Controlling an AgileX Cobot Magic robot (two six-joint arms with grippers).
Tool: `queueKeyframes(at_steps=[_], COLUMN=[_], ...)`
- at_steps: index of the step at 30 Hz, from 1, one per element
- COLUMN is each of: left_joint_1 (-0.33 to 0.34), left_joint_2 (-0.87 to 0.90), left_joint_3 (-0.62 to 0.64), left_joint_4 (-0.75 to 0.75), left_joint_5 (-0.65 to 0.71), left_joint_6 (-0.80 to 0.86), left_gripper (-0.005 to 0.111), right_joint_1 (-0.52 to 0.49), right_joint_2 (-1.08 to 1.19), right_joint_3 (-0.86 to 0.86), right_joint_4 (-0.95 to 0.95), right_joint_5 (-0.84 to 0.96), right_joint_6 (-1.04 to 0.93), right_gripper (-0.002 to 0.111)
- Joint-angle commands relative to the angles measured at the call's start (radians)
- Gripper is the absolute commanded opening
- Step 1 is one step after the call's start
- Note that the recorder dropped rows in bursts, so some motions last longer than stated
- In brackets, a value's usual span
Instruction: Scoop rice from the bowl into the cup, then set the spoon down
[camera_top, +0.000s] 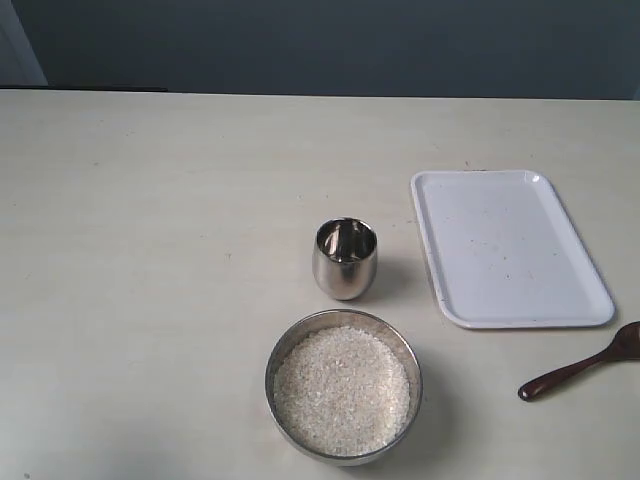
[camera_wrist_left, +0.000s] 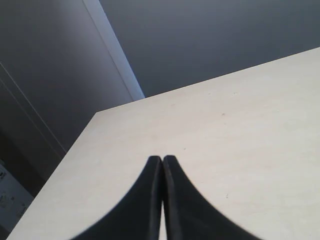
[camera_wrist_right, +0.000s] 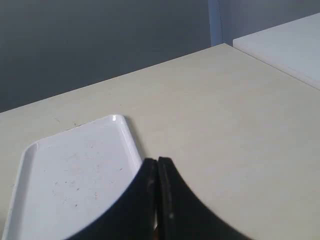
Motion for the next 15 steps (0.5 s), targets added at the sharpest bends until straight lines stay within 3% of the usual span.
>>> queueKeyframes(at_steps=[1, 15], left_joint_1=[-0.007, -0.007], left_joint_2=[-0.005, -0.005], left_joint_3=[-0.002, -0.002], left_joint_4=[-0.003, -0.003], left_joint_5=[-0.006, -0.006], left_joint_6=[-0.006, -0.006], left_gripper=[0.000, 0.000], right_joint_1=[-0.003, -0.003], right_joint_2=[-0.005, -0.005], right_joint_3=[0.002, 0.002], right_joint_4=[0.000, -0.056], right_joint_5=[-0.004, -0.006], right_joint_6=[-0.003, -0.013], right_gripper=[0.000, 0.000])
